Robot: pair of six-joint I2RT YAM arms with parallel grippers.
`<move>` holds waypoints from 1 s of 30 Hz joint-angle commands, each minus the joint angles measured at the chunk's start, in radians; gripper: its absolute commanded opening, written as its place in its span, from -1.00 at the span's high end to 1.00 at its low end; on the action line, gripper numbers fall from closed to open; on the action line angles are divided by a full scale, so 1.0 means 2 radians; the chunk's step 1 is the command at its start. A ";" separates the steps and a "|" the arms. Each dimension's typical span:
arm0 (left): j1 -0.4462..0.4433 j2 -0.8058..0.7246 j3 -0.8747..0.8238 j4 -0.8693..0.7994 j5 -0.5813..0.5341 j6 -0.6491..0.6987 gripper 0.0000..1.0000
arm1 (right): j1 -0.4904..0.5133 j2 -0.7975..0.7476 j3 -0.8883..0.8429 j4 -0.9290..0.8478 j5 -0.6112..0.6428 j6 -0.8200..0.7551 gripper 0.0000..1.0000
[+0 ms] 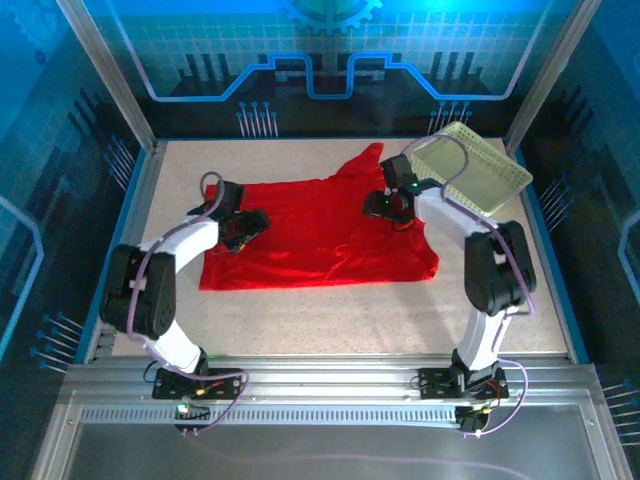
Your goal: Fold the inside-out t-shirt
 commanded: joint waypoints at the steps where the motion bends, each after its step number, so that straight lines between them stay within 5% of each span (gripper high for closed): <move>1: -0.008 0.021 -0.002 0.004 0.025 -0.009 -0.59 | 0.003 0.038 0.015 -0.033 -0.011 0.017 -0.29; 7: -0.010 -0.007 -0.088 0.047 0.016 -0.022 -0.60 | -0.008 0.023 -0.075 -0.012 0.016 0.075 -0.30; 19: -0.053 -0.135 -0.234 0.055 -0.002 -0.059 -0.70 | -0.008 -0.174 -0.298 -0.007 0.082 0.167 -0.28; 24: -0.064 -0.189 -0.215 0.000 -0.011 -0.058 -0.73 | -0.006 -0.229 -0.297 -0.031 0.087 0.151 -0.29; 30: -0.008 -0.146 -0.034 -0.095 -0.077 0.030 -0.78 | -0.010 -0.206 -0.140 -0.046 0.108 0.031 -0.32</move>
